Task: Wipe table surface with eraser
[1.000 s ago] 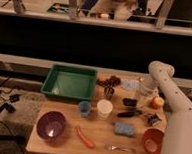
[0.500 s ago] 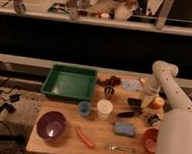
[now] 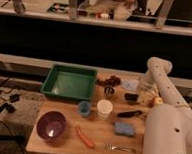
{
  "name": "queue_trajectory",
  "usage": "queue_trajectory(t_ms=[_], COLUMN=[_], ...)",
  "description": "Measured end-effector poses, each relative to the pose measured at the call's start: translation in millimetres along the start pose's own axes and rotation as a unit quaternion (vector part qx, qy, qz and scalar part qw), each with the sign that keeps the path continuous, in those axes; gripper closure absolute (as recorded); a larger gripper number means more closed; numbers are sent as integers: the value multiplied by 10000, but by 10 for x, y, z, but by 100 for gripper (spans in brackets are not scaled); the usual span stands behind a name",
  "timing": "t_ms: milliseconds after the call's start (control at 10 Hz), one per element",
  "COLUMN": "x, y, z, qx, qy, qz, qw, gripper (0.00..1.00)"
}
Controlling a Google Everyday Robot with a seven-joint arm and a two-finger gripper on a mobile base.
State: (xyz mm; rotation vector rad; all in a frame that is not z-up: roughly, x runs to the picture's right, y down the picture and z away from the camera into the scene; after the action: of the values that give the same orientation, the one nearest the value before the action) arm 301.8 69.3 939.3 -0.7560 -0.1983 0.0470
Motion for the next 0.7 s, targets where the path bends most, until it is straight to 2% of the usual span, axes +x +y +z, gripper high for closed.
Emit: queue_trajectory(t_ms=[300, 700], x=[-111, 70], y=[42, 330], z=[-28, -81], qx=[115, 332], qy=[-1, 255], qz=[-143, -204], qw=[9998, 9989], gripper=[100, 100])
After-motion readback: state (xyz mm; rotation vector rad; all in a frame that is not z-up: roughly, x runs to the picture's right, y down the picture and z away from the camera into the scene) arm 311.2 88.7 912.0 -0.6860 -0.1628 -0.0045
